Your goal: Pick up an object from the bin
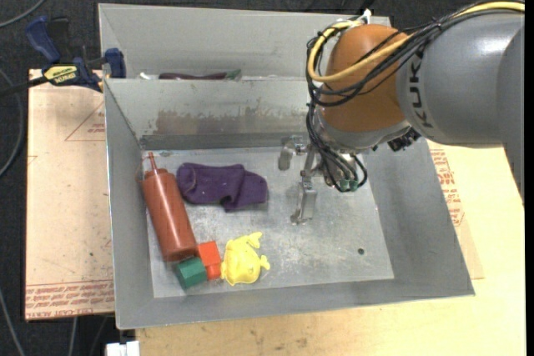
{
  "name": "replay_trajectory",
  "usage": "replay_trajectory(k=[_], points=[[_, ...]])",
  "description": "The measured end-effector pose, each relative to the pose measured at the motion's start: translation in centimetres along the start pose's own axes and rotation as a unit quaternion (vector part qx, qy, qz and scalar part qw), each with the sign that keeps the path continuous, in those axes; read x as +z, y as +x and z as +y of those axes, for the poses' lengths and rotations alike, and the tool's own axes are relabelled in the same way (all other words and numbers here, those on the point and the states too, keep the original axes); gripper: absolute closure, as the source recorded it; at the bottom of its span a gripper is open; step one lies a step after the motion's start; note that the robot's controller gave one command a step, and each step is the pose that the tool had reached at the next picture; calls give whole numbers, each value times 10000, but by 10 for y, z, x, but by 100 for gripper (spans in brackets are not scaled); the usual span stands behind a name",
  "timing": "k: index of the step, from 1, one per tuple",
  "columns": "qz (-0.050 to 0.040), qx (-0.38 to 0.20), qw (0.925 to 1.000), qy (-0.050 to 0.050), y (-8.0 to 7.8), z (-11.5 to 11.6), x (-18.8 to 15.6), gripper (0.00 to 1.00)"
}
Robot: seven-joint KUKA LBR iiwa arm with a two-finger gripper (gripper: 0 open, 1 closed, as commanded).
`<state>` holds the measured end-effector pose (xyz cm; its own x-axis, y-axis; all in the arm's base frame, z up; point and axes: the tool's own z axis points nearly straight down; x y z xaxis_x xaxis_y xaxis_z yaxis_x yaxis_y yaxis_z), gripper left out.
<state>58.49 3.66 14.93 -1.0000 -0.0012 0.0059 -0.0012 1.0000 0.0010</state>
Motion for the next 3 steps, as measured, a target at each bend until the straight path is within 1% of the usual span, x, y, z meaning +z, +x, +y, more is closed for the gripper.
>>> replay_trajectory(k=[1, 2, 3], points=[[-35, 3, 10000, -1, -1, 0, -5, 0], [-70, -54, 10000, 5, -14, 29, 29, 0], [-28, -51, 10000, -6, -5, 74, 72, 0]])
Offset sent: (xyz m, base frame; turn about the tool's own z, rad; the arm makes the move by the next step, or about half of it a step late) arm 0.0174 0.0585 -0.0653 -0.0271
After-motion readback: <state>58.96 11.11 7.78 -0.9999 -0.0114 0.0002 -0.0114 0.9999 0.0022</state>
